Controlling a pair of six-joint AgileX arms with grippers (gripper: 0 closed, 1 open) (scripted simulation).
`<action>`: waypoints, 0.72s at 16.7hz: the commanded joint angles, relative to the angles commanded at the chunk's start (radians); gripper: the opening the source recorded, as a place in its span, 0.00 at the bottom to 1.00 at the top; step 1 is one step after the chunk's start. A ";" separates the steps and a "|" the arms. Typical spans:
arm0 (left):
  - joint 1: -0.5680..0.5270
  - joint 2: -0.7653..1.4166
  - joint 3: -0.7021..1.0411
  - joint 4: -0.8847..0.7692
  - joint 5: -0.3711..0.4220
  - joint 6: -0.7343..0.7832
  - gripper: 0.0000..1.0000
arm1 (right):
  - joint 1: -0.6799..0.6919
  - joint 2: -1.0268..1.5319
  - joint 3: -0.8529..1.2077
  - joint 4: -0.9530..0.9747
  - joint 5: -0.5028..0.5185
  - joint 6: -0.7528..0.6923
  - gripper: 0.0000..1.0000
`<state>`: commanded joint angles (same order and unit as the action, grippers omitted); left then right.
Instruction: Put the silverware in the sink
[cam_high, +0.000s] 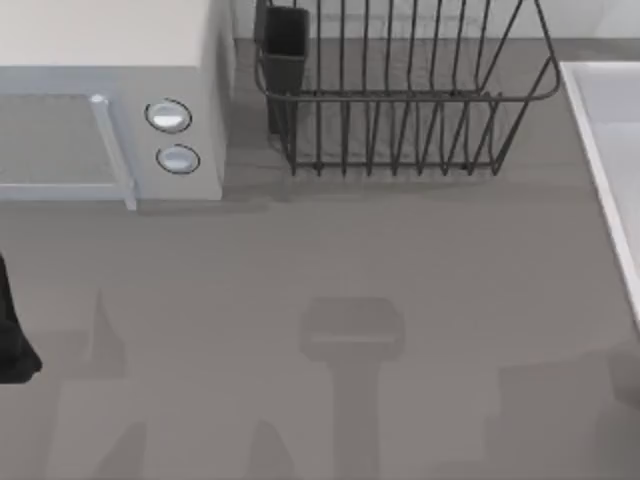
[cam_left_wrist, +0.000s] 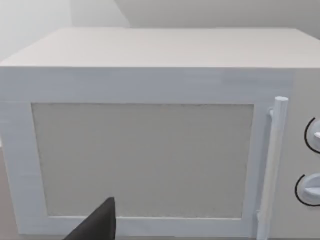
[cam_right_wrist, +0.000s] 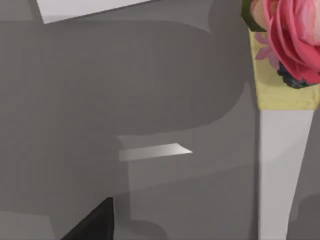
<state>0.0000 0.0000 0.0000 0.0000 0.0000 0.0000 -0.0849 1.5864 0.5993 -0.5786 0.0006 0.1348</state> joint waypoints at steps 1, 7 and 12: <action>0.000 0.000 0.000 0.000 0.000 0.000 1.00 | 0.000 0.000 0.000 0.000 0.000 0.000 0.00; 0.000 0.000 0.000 0.000 0.000 0.000 1.00 | 0.001 -0.075 0.041 -0.083 0.004 -0.001 0.00; 0.000 0.000 0.000 0.000 0.000 0.000 1.00 | -0.001 -0.127 0.148 -0.245 0.005 -0.003 0.00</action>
<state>0.0000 0.0000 0.0000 0.0000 0.0000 0.0000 -0.0862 1.4592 0.7471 -0.8237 0.0052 0.1317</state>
